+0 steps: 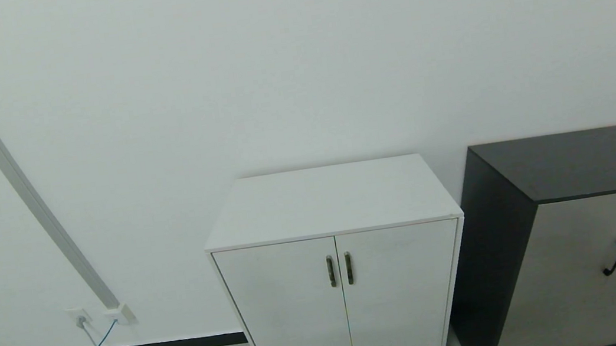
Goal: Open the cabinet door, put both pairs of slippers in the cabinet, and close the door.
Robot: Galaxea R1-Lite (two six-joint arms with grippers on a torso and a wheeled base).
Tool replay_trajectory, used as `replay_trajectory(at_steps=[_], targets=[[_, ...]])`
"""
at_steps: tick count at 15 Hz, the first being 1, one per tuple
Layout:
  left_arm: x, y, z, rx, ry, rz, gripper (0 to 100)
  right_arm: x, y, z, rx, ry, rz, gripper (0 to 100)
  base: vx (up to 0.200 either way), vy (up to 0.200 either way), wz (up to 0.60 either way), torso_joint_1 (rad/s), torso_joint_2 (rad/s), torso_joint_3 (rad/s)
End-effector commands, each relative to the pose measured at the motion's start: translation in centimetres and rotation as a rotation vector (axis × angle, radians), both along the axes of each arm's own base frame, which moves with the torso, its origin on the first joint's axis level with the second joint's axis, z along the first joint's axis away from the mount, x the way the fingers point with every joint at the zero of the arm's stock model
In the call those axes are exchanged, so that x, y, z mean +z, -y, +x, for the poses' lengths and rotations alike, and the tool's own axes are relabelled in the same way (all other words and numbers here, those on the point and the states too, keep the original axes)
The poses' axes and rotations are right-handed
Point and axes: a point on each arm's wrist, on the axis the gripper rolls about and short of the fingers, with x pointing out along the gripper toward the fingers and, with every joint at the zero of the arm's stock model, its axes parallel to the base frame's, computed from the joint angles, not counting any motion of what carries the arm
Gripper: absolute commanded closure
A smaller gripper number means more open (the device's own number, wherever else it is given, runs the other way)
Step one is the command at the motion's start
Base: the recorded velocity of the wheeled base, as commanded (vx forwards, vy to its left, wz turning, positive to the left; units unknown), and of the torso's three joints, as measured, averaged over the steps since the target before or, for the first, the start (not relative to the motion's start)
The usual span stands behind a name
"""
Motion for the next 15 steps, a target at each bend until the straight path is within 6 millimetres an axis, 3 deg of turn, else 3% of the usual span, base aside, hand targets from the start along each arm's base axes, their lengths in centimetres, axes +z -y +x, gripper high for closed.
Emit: replay_trajectory(at_steps=[1, 9, 11, 15], targets=[[0.0, 0.0, 0.0, 0.000, 0.001, 0.000, 100, 0.1, 0.0, 0.0, 0.003, 0.024, 0.008, 100, 0.000, 0.000, 0.00, 0.000, 0.00, 0.000], [0.0, 0.0, 0.0, 0.000, 0.001, 0.000, 100, -1.0, -0.2, 0.5, -0.081, 0.009, -0.069, 100, 0.000, 0.000, 0.00, 0.000, 0.00, 0.000], [0.0, 0.0, 0.0, 0.000, 0.001, 0.000, 100, -0.7, -0.1, 0.8, -0.319, 0.001, -0.185, 100, 0.000, 0.000, 0.00, 0.000, 0.00, 0.000], [0.0, 0.0, 0.0, 0.000, 0.001, 0.000, 100, -0.8, -0.2, 0.9, -0.395, -0.006, -0.107, 100, 0.000, 0.000, 0.00, 0.000, 0.00, 0.000]])
